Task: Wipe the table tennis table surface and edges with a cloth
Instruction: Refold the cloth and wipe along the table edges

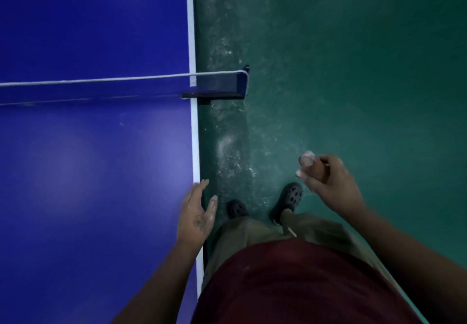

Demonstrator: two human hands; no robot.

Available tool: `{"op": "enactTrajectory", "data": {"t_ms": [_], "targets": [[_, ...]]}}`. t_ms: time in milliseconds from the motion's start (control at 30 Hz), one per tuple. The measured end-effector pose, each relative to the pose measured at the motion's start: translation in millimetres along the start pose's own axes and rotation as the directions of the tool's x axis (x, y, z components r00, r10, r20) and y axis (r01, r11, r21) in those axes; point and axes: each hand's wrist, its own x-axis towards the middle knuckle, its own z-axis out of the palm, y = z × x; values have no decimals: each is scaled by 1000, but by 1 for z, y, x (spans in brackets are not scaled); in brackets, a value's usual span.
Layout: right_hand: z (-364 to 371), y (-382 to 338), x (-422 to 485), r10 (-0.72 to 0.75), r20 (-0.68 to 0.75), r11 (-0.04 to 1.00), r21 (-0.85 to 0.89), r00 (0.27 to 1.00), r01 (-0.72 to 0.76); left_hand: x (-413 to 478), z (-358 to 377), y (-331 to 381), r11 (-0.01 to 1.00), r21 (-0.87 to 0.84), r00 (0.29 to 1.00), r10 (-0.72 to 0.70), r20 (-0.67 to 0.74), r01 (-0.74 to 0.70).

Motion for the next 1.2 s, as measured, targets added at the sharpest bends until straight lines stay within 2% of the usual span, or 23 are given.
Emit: {"op": "enactTrajectory", "data": {"t_ms": [133, 267, 667, 933, 1200], "targets": [[-21, 10, -7, -103, -22, 994, 16, 994, 104, 2, 1, 38, 992, -129, 1000, 11, 20, -8], [-58, 16, 6, -180, 3, 983, 45, 984, 179, 12, 11, 89, 982, -179, 998, 64, 13, -61], [-162, 13, 70, -348, -10, 902, 269, 937, 338, 30, 57, 247, 965, -189, 983, 179, -40, -184], [-194, 7, 119, -320, -35, 899, 305, 947, 315, 50, 76, 303, 947, -233, 975, 201, -100, -219], [-210, -26, 183, -257, -32, 914, 316, 966, 254, 125, 77, 346, 917, -340, 978, 204, -48, -208]]}}
